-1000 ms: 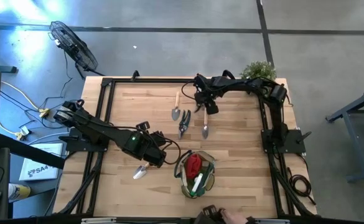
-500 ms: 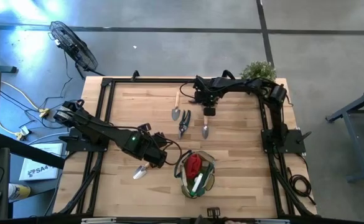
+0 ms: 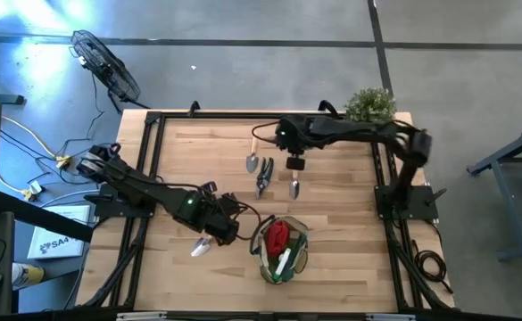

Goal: Pick & Place Garden tools in Gardening bag
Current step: Put the top shear scissors into the gardening bag

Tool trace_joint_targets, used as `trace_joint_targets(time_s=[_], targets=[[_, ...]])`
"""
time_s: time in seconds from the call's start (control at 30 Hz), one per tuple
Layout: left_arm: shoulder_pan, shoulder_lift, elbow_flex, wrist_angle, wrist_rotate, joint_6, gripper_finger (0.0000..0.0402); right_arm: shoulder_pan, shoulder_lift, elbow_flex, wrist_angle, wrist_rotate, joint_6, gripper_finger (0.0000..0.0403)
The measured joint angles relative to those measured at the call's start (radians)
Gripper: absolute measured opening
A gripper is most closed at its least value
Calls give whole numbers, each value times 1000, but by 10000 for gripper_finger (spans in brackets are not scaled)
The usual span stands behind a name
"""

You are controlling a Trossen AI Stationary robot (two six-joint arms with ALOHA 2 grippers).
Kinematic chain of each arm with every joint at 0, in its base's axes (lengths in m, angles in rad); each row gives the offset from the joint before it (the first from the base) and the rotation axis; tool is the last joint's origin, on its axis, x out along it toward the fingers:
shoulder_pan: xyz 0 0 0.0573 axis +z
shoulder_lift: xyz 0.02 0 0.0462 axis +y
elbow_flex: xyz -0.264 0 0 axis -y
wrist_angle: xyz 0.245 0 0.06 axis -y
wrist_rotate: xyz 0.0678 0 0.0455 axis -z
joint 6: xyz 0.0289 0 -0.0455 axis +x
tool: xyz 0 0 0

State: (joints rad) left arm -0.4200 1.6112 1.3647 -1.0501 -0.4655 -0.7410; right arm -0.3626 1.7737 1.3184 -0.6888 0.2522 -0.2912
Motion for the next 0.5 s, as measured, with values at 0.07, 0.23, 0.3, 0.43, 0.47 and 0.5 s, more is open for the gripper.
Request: trace_joint_targets(time_s=[0.07, 0.23, 0.3, 0.43, 0.47, 0.5], targets=[[-15, 0, 0, 13, -18, 0, 0, 35, -87, -1, -9, 1, 8, 30], [-54, 0, 0, 11, -59, -29, 0, 149, -359, 1, -36, -8, 85, 30], [-73, 0, 0, 11, -83, -42, 0, 202, -465, 1, -41, -31, 146, 30], [-107, 0, 0, 12, -151, -58, 0, 341, -660, 3, -27, -98, 260, 30], [-113, 0, 0, 13, -170, -61, 0, 382, -699, -5, -11, -103, 282, 30], [-120, 0, 0, 13, -187, -65, 0, 426, -734, -21, 4, -103, 303, 30]])
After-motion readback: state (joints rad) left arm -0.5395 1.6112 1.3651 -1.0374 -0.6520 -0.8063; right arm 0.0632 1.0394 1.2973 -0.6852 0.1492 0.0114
